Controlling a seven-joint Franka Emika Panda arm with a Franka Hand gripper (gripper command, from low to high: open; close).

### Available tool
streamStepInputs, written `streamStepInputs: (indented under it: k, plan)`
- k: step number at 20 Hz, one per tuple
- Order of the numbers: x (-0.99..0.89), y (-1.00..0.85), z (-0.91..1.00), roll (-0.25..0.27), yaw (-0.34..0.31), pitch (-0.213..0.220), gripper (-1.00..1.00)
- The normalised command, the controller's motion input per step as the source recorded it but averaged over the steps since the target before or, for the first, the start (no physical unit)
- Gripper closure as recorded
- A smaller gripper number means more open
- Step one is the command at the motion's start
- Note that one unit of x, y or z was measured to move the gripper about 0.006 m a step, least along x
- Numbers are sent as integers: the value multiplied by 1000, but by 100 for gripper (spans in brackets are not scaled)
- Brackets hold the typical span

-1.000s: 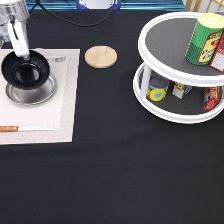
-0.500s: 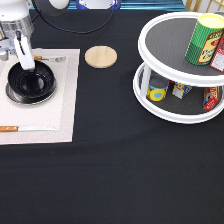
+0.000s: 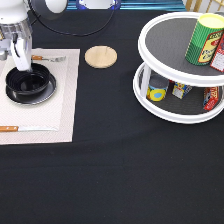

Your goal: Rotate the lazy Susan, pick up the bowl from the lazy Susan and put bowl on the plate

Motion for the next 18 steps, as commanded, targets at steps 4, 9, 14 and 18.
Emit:
streamStepInputs:
  k: [4, 9, 14, 18]
  plan:
    - [471, 351, 974, -61, 4, 231, -100]
    - [281, 186, 1000, -78, 17, 128, -100]
    - [105, 32, 411, -43, -1, 58, -100]
    - [0, 0, 0, 0, 0, 0, -100]
